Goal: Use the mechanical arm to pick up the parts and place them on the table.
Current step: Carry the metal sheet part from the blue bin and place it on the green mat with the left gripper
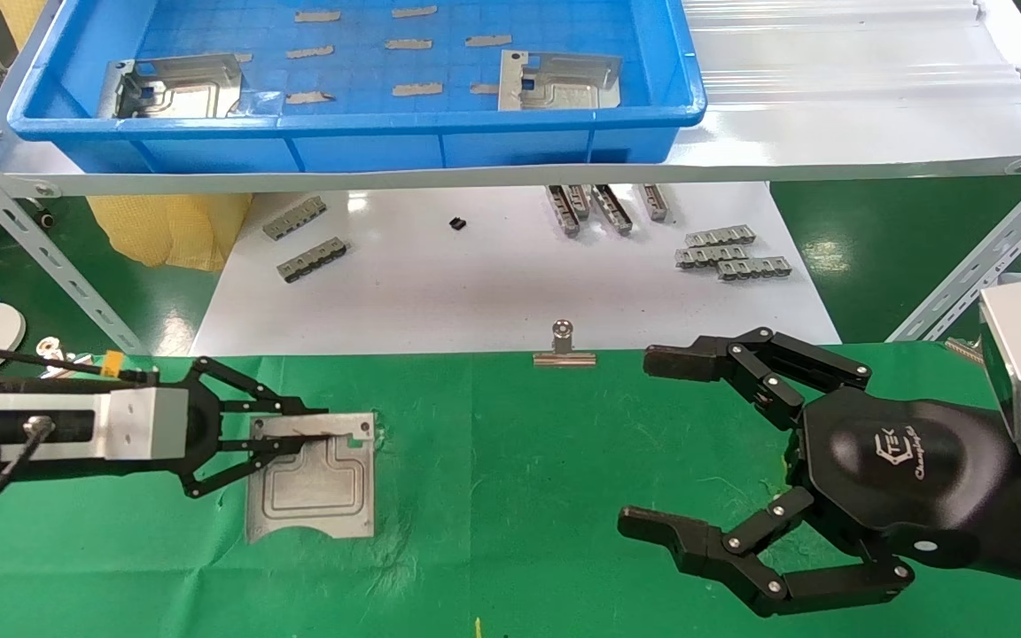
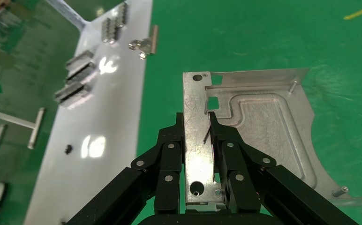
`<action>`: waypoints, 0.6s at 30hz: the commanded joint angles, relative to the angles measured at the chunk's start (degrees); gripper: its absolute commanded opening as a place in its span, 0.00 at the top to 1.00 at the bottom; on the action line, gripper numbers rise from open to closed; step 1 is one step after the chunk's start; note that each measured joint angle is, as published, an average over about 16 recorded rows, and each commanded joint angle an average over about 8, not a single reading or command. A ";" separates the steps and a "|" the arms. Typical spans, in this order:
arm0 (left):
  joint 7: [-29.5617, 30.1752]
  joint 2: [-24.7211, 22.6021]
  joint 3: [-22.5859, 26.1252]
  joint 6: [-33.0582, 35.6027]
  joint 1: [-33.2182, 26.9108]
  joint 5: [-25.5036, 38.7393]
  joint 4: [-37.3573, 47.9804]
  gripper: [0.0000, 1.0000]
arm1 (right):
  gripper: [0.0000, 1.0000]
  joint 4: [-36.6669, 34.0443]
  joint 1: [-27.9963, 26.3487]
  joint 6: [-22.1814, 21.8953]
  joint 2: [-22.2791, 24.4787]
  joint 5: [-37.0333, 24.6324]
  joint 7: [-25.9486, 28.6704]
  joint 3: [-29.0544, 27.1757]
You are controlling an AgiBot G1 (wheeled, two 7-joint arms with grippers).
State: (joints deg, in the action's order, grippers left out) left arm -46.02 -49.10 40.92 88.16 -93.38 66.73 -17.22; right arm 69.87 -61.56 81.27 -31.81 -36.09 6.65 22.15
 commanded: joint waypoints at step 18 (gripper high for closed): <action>-7.66 -5.93 1.87 -4.08 -0.60 3.04 11.79 0.00 | 0.00 0.00 0.00 0.00 0.00 0.00 0.00 0.00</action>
State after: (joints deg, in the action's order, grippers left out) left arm -53.41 -54.59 42.66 85.11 -94.02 69.53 -5.61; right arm 69.87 -61.56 81.27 -31.81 -36.09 6.65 22.15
